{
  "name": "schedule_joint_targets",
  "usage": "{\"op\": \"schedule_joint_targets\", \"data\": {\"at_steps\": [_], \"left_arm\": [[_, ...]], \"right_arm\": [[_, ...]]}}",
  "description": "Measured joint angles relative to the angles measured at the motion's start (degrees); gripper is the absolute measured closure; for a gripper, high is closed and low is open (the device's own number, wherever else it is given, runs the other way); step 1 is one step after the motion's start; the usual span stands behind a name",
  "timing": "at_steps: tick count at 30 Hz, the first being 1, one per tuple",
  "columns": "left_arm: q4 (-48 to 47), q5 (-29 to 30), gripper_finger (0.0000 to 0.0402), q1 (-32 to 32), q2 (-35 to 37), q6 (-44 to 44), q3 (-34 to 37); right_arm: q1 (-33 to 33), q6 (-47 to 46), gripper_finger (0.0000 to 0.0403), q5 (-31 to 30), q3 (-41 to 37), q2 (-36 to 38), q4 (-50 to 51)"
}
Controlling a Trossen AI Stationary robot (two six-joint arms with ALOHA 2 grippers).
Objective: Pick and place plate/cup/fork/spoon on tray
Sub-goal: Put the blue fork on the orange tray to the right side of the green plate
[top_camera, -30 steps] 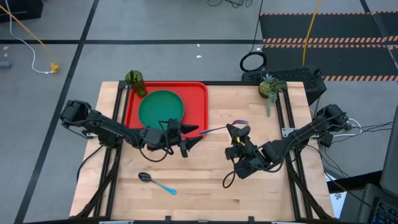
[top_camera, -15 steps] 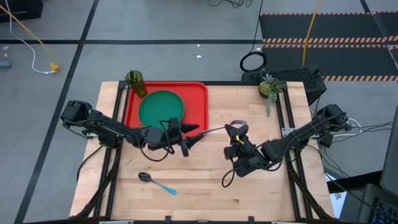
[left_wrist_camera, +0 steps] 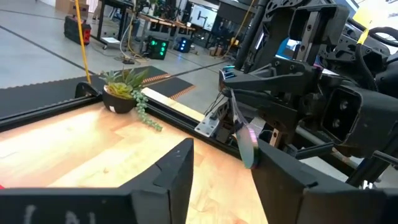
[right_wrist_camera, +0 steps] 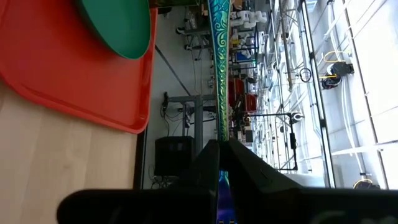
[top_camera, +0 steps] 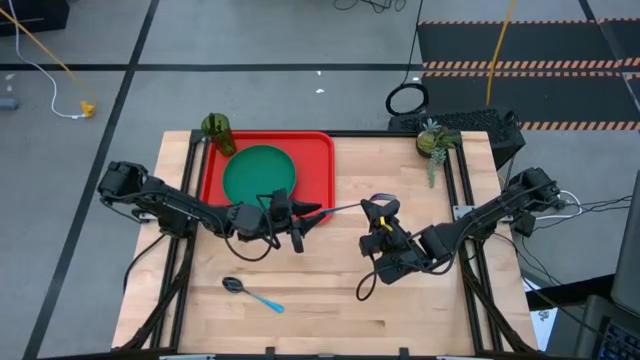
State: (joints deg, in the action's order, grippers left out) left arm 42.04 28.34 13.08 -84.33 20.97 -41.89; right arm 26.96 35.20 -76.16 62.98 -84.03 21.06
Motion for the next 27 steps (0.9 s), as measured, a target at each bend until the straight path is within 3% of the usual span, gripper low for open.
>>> {"op": "schedule_joint_targets", "data": {"at_steps": [14,27], "left_arm": [[0.6,0.1,0.0269,0.0,0.0,-1.3,0.0],[0.6,0.0,0.0359,0.0,0.0,-2.9,0.0]], "right_arm": [[0.0,0.0,0.0399,1.7,0.0,0.0,-0.1],[-0.3,0.0,0.0399,2.8,0.0,0.0,-0.3]]}}
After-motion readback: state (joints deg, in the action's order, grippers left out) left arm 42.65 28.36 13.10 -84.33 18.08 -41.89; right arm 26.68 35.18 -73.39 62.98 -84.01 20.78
